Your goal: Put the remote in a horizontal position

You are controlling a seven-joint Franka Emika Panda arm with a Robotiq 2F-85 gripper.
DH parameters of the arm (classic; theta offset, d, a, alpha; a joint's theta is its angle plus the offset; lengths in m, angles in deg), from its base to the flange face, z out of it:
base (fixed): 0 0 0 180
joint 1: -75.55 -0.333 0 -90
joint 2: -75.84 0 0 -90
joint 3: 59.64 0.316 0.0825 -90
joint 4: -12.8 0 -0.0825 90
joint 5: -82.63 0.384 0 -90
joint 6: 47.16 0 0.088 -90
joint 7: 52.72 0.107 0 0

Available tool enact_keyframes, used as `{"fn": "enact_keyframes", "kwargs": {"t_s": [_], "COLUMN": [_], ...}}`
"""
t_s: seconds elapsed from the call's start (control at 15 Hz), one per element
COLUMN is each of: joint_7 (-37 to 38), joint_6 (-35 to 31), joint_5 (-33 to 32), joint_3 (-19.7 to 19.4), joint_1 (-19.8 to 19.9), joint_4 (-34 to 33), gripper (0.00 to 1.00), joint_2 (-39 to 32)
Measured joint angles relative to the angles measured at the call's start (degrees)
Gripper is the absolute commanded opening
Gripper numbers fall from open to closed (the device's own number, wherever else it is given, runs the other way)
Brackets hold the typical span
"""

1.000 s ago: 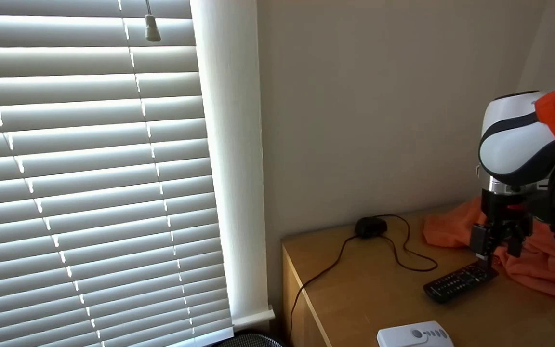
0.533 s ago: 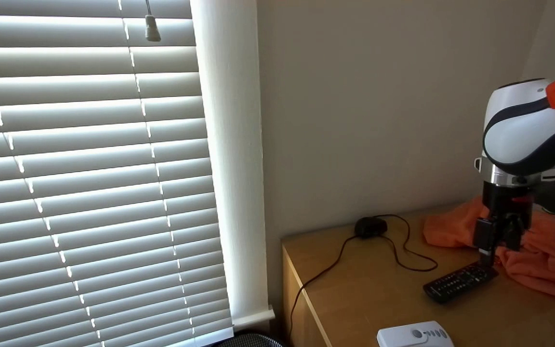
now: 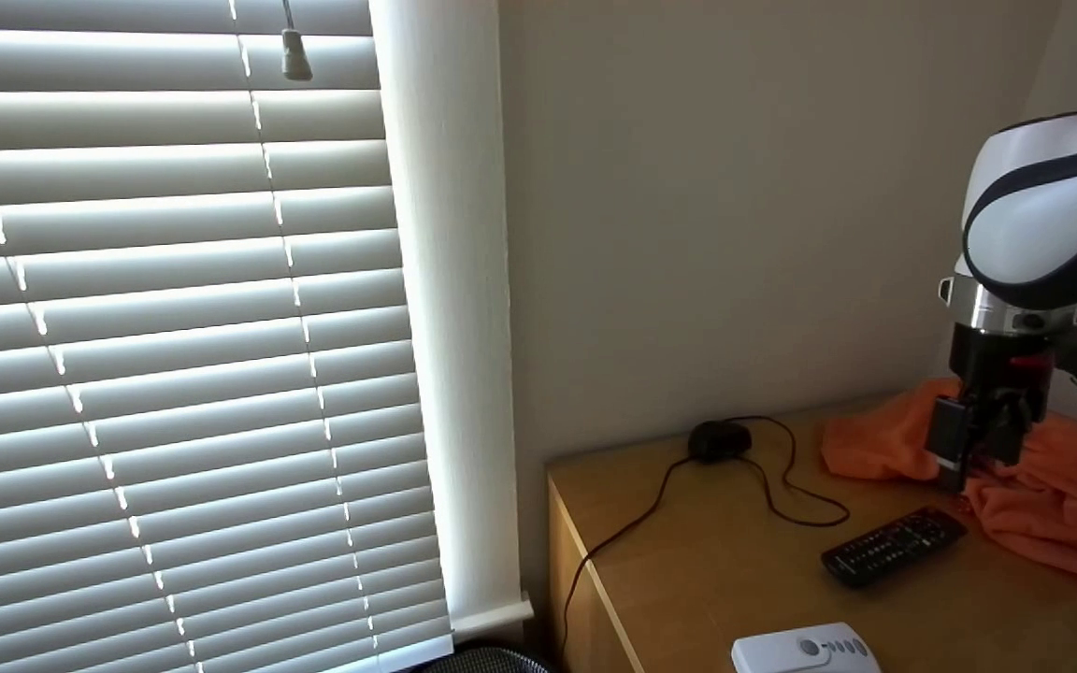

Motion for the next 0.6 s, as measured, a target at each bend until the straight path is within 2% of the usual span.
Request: {"fn": "enact_keyframes", "kwargs": {"t_s": [0.6], "joint_7": [0.11], "joint_6": [0.00], "joint_5": [0.95], "joint_3": [-0.01], "joint_1": [0.38], "joint_4": [2.63], "gripper": [1.00], "joint_2": [3.57]}}
